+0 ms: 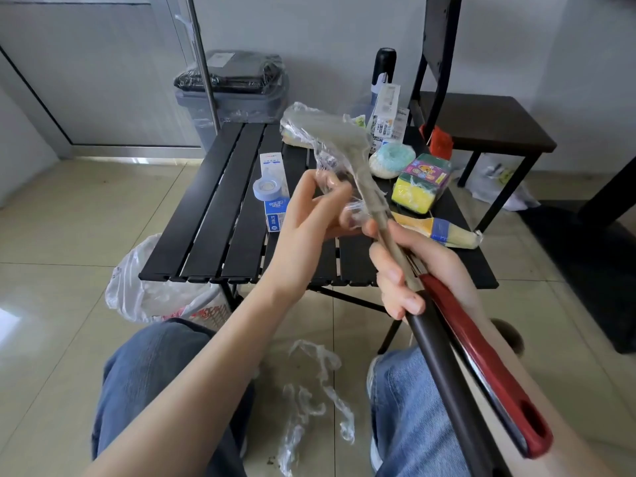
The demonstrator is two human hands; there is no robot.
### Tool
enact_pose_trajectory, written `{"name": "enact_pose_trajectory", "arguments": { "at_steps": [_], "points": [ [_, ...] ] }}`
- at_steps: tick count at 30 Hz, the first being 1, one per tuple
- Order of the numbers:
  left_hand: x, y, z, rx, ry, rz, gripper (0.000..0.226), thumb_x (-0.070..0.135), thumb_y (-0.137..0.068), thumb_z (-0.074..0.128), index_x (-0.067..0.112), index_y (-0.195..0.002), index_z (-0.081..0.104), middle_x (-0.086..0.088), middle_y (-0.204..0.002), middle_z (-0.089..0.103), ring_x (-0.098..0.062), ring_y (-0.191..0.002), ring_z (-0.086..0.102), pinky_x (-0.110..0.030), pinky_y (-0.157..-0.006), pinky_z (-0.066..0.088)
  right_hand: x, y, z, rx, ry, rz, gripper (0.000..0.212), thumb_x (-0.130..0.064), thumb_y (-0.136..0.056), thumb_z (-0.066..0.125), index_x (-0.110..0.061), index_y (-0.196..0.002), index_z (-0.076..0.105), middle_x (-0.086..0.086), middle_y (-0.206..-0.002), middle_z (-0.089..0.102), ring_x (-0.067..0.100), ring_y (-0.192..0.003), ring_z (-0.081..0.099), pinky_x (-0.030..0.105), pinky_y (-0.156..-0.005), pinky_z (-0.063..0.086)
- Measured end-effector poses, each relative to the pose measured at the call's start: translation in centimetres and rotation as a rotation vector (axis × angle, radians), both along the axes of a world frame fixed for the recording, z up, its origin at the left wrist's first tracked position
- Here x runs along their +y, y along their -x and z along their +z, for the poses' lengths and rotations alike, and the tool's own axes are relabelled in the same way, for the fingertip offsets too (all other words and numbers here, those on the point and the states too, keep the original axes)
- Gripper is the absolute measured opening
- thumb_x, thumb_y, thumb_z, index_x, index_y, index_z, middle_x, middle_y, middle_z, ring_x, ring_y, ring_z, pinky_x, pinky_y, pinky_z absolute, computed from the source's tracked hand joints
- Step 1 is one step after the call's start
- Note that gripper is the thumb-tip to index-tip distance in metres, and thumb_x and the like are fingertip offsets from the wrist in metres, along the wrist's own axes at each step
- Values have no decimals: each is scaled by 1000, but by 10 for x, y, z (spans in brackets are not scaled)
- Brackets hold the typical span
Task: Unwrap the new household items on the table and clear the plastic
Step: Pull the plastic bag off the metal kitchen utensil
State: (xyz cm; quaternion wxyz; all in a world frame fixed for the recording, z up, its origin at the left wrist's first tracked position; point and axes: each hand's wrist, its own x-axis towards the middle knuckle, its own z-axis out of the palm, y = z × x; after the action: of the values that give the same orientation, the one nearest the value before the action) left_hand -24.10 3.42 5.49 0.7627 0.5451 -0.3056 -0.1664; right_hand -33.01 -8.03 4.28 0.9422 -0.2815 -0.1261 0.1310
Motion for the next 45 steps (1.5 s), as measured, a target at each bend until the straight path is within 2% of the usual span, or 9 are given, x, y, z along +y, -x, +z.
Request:
{"name": "enact_pose_trajectory", "arguments": {
  "at_steps": [5,15,19,23,28,30,37,42,45],
  "points": [
    [5,-2,-8,-27,21,-117,26,-1,-85,59,12,-98,41,-21,-85,50,-29,-84,57,-46,-89,50,-4,1,-2,8,-125,53,32,-15,-106,28,5,-119,50,23,-82,64,33,-63,69,40,-63,57],
    [2,-1,-9,35,14,-48,26,3,-85,55,15,-99,36,-11,-83,51,-28,-81,44,-44,-79,39,-2,3,-6,7,-137,74,31,-14,-106,29,5,-120,48,22,-82,64,32,-64,70,42,-65,58],
    [3,1,-6,-11,-14,-99,24,-1,-88,49,14,-97,32,6,-71,48,-10,-49,35,-17,-49,34,-5,3,-1,4,-210,68,25,-13,-105,32,3,-118,46,24,-79,62,35,-61,68,43,-63,58],
    [7,0,-12,-52,-92,-104,31,-11,-81,46,14,-96,36,8,-71,42,-7,-50,29,-13,-47,27,-12,3,-1,33,-169,86,29,-14,-105,32,4,-117,51,24,-77,62,34,-59,68,42,-61,57],
    [15,-2,-1,27,-276,0,14,26,-94,53,16,-103,49,5,-59,52,-11,-52,40,-19,-52,34,-19,7,-9,54,319,-146,40,-39,-98,36,-4,-105,55,7,-57,55,19,-36,55,29,-44,52],
    [10,-1,0,32,-342,102,41,44,-96,46,3,-99,51,1,-50,51,-12,-45,42,-19,-48,35,-17,6,-9,81,525,-257,47,-45,-98,28,-8,-99,58,8,-53,49,21,-32,49,29,-43,49],
    [3,3,-7,-146,-224,605,34,32,-101,46,10,-79,60,5,-41,45,-11,-35,45,-22,-42,34,-13,9,-4,111,1099,-587,46,-48,-91,43,-5,-97,60,0,-55,37,17,-33,37,31,-42,45],
    [6,10,-11,-466,-202,755,32,25,-101,45,11,-81,66,5,-87,60,-9,-74,57,-28,-59,44,-18,8,-10,165,1338,-793,30,-43,-97,45,-19,-87,60,2,-58,36,13,-36,38,34,-45,43],
    [5,7,-10,-144,-76,530,23,14,-101,46,11,-85,62,-8,-108,61,-6,-97,64,-18,-75,49,-20,11,-8,146,1402,-806,29,-43,-96,45,-20,-88,60,7,-61,37,11,-38,42,34,-45,45]
  ]
}}
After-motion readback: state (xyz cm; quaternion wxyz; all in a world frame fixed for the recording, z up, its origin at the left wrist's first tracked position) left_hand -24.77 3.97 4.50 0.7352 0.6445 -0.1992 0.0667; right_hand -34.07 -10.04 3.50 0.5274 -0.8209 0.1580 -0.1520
